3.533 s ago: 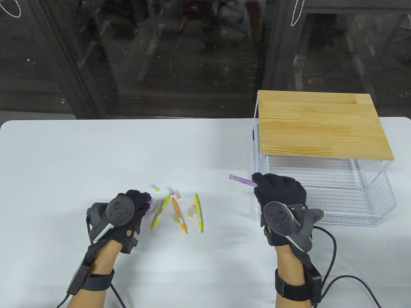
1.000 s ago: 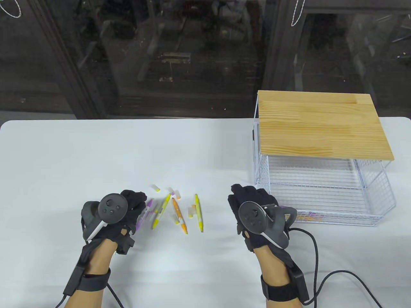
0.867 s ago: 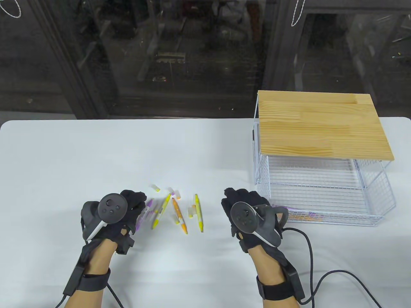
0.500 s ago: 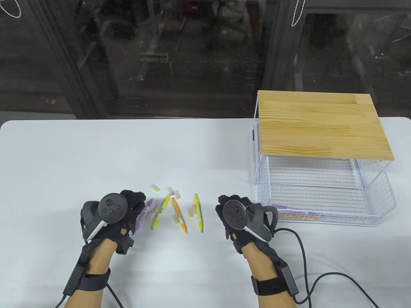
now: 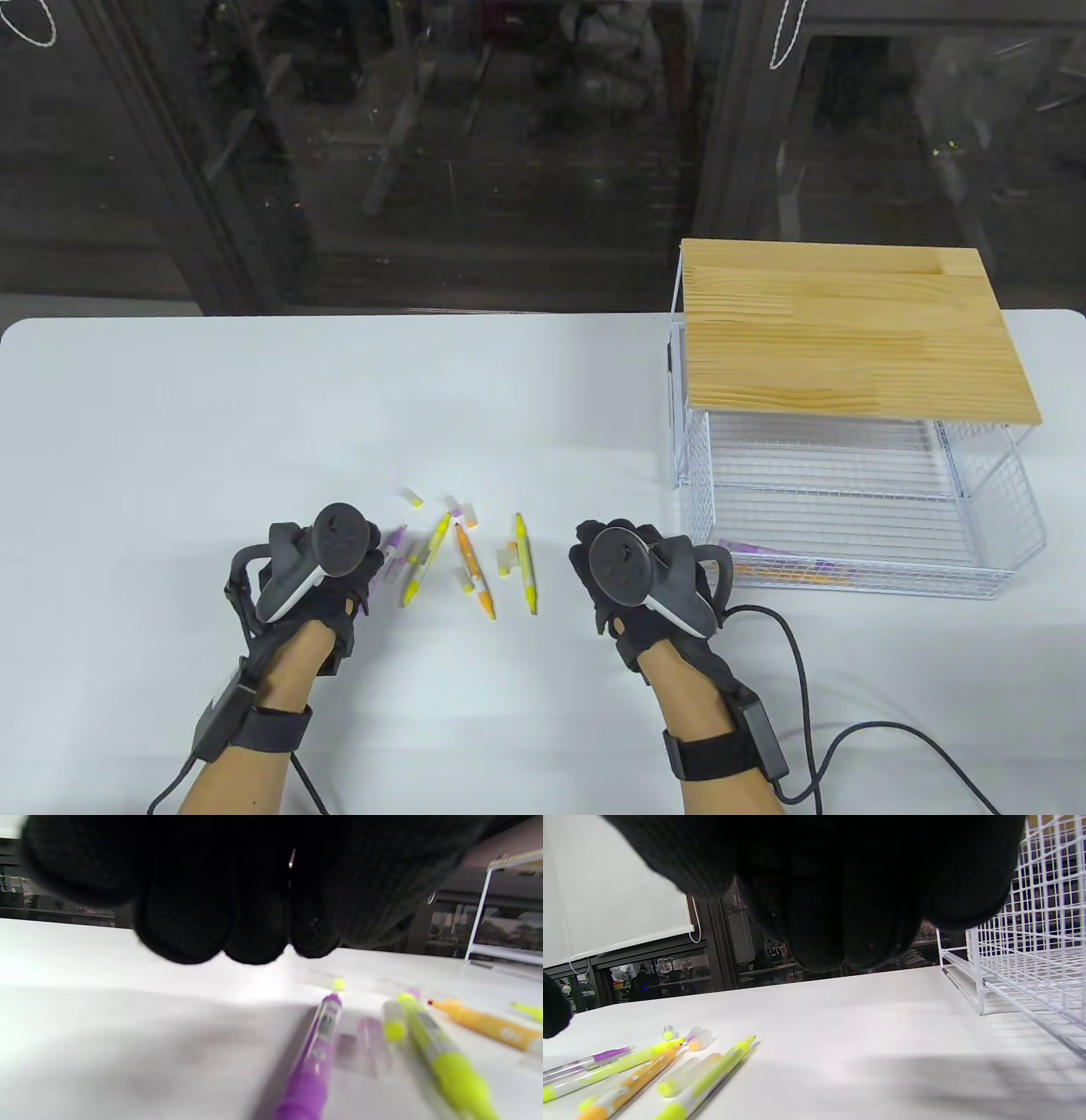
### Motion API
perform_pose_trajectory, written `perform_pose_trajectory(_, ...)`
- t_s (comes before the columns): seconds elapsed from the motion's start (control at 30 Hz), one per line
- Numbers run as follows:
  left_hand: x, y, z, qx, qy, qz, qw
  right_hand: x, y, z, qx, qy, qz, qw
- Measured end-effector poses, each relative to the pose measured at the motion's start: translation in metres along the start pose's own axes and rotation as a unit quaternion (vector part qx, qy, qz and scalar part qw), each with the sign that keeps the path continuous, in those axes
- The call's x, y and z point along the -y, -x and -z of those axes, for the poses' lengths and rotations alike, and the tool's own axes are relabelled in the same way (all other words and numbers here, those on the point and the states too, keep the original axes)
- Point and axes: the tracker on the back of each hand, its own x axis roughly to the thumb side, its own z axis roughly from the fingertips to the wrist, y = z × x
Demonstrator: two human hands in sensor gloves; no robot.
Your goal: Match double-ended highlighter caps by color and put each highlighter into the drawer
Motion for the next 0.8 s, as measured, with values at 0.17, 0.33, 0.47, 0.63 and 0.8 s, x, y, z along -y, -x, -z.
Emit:
perform_pose_trajectory(0.17,0.011,-0.006,0.005,-0.018,0.019,0.034,0.999,-0.001,-0.001,0.0,0.002,-0.001,0.001,1.0)
perform_pose_trajectory(0.33,0.02,-0.007,0.009,-0.033,0.029,0.04,0.998,0.0,0.0,0.0,0.002,0.001,0.002,1.0)
perform_pose_trajectory(0.47,0.025,-0.009,0.011,-0.039,0.035,0.059,0.997,0.0,0.0,0.0,0.002,0.001,0.0,1.0)
perform_pose_trajectory(0.63,0.025,-0.008,0.012,-0.043,0.036,0.052,0.997,0.0,0.0,0.0,0.002,0.0,-0.001,1.0)
perform_pose_trajectory(0.8,0.024,-0.005,0.011,-0.051,0.047,0.047,0.996,0.0,0.0,0.0,0.002,-0.001,-0.001,1.0)
